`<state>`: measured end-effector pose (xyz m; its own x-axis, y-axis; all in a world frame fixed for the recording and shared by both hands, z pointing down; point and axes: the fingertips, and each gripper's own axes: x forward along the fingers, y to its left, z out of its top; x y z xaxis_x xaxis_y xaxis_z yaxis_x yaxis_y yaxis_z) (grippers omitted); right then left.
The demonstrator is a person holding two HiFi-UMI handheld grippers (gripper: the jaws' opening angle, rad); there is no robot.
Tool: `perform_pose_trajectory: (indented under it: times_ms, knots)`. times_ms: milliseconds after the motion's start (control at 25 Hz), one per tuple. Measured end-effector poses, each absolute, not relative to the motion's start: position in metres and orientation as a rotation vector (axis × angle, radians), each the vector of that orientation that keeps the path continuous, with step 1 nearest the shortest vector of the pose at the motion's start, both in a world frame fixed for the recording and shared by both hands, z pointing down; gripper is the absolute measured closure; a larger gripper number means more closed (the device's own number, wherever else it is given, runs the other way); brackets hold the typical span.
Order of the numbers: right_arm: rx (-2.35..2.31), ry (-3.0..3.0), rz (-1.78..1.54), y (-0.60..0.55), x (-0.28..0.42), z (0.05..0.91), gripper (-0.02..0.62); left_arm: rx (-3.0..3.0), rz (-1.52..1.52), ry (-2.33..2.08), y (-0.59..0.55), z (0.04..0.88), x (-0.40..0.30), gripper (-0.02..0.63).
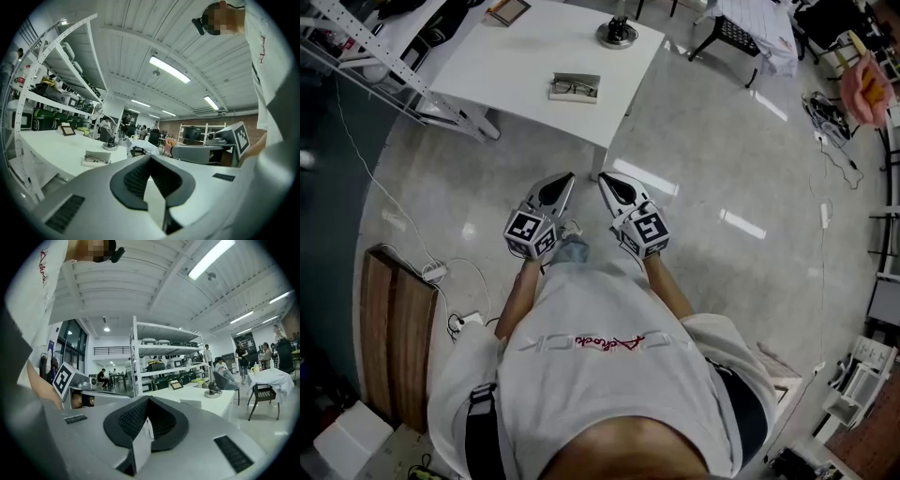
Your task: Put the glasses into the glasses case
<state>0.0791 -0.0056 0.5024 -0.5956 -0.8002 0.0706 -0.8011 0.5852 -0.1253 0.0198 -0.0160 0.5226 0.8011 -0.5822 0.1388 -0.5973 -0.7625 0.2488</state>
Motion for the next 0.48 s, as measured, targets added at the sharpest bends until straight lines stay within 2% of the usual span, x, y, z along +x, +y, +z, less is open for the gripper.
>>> perform_pose_trajectory:
  times_ms: [480]
  knots:
    - [1.476, -2.742, 0.275, 0.083, 0.088, 0.52, 0.601, 2.69, 0.093, -0.954, 0.08, 0.532, 0.016, 0.597]
